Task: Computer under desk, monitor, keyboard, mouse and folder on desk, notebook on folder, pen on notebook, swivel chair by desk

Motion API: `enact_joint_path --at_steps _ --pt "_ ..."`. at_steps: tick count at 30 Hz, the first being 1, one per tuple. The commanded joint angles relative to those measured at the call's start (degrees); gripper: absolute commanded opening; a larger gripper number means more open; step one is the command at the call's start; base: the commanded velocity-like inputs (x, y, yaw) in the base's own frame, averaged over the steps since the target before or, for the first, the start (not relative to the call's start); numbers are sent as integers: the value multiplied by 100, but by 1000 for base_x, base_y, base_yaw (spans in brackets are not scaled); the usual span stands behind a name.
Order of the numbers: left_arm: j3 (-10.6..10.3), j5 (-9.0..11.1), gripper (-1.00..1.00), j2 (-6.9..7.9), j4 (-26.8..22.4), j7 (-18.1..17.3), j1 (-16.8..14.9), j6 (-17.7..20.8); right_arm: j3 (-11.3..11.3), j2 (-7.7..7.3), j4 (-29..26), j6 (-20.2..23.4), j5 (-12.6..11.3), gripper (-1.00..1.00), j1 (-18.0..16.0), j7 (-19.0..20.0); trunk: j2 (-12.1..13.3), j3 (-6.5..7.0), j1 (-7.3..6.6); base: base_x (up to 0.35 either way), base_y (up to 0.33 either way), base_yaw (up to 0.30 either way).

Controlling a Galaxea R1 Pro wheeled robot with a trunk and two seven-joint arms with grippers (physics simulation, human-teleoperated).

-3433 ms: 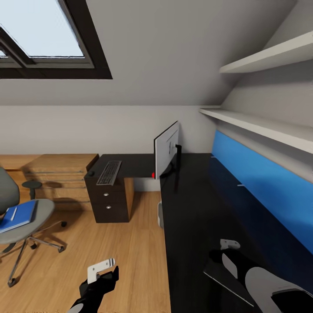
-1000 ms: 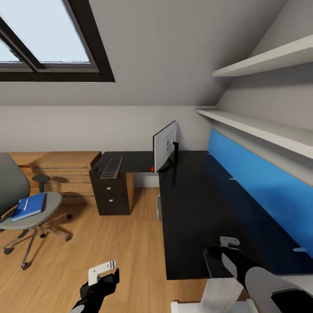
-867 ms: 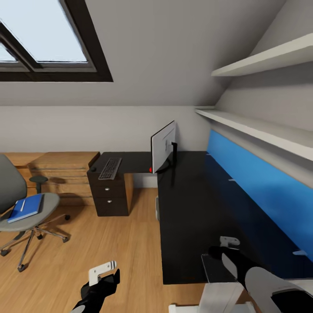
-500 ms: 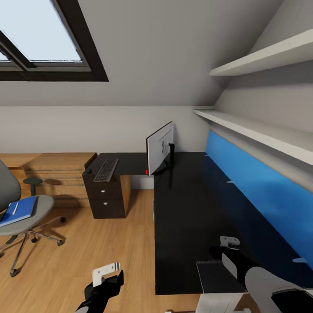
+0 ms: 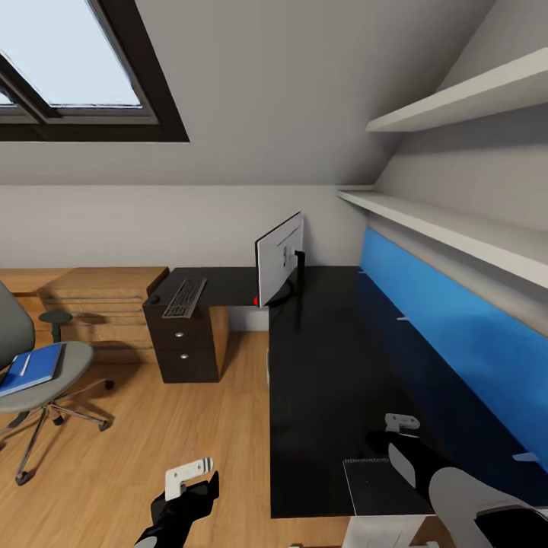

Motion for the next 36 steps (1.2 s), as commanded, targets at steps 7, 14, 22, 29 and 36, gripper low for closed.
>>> enact_joint_path --at_steps 7,14,22,29,36 --pt "-5 51 100 0 -12 49 -2 10 49 0 -14 37 -49 100 -1 -29 -288 -133 156 0 0 0" --pt "-5 51 100 0 -5 53 -2 10 54 9 -14 43 -48 100 -1 -50 -569 -259 309 0 0 0" --pt "-5 51 100 0 -4 53 -2 10 58 13 -14 77 -41 100 -1 -84 -850 -385 463 0 0 0" --pt "-5 51 100 0 -4 53 -2 2 58 14 -14 96 -40 100 -1 -156 -850 -385 463 0 0 0" --pt "-5 51 100 6 0 49 -2 9 58 14 -14 99 -40 100 -1 -207 -850 -385 463 0 0 0"
